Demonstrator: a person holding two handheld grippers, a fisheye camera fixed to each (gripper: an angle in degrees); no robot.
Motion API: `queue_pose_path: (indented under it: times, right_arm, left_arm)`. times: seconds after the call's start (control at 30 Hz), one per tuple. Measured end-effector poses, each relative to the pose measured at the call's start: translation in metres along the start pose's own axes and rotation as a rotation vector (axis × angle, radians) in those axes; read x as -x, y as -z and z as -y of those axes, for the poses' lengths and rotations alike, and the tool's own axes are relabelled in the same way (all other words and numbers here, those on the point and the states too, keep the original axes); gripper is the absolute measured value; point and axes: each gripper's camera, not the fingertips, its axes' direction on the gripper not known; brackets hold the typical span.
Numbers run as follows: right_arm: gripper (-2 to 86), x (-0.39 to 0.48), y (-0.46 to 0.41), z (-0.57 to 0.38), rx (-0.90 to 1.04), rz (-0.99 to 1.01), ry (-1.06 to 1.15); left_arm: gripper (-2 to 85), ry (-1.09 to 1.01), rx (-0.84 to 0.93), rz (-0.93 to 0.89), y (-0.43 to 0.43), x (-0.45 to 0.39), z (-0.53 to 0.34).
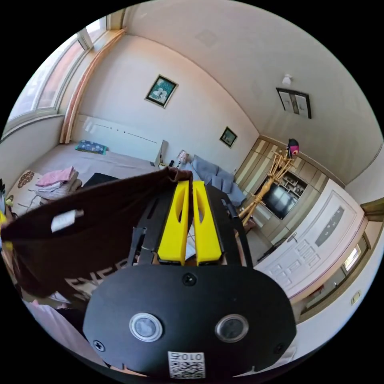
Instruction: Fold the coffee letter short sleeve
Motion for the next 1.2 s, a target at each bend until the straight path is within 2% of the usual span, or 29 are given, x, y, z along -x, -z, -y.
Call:
queue_pose_path:
  times: [0.07, 0.13, 0.27, 0.33, 0.4, 0.47, 0.57, 0.7, 0.87, 1.0, 1.13, 1.2]
  right_arm:
    - [3.2, 0.022, -0.018, 0.035, -0.066, -0.050, 0.059]
    - [3.1, 0.058, -0.028, 0.066, -0.185, -0.053, 0.161]
    - [3.2, 0.177, -0.073, 0.113, -0.277, 0.153, 0.421]
    - [3.2, 0.239, -0.102, 0.110, -0.300, 0.250, 0.541]
    - [3.3, 0.326, -0.146, 0.090, -0.327, 0.432, 0.698]
    - [3.3, 0.389, -0.177, 0.070, -0.299, 0.581, 0.771]
    - [3.3, 0.487, -0.216, 0.035, -0.140, 0.792, 0.812]
    - [3.3, 0.573, -0.215, -0.008, -0.011, 0.976, 0.835]
    - [3.6, 0.596, -0.191, 0.021, 0.033, 0.973, 0.810]
    - [4.5, 0.593, -0.192, 0.076, 0.075, 0.882, 0.739]
    - [7.1, 0.590, -0.204, 0.101, 0.143, 0.930, 0.835]
    - [9.4, 0.550, -0.213, 0.116, 0.130, 0.942, 0.805]
  left_arm:
    - [-0.3, 0.161, -0.076, -0.111, -0.037, 0.034, -0.018]
    - [-0.3, 0.290, -0.132, -0.131, -0.046, 0.065, -0.040]
    - [-0.3, 0.496, -0.108, -0.012, -0.034, 0.121, -0.109]
    - [-0.3, 0.597, -0.066, 0.057, -0.021, 0.136, -0.148]
    - [-0.3, 0.694, 0.001, 0.146, -0.011, 0.141, -0.193]
    - [-0.3, 0.854, 0.139, 0.212, -0.005, 0.145, -0.262]
    - [-0.3, 1.099, 0.259, 0.211, 0.007, 0.148, -0.345]
    - [-0.2, 1.201, 0.359, 0.243, 0.036, 0.152, -0.383]
    - [-0.2, 1.097, 0.358, 0.230, 0.062, 0.173, -0.363]
    - [-0.2, 1.010, 0.395, 0.293, 0.080, 0.184, -0.338]
    - [-0.1, 1.259, 0.350, 0.269, 0.107, 0.210, -0.373]
    - [0.0, 1.316, 0.313, 0.230, 0.115, 0.218, -0.383]
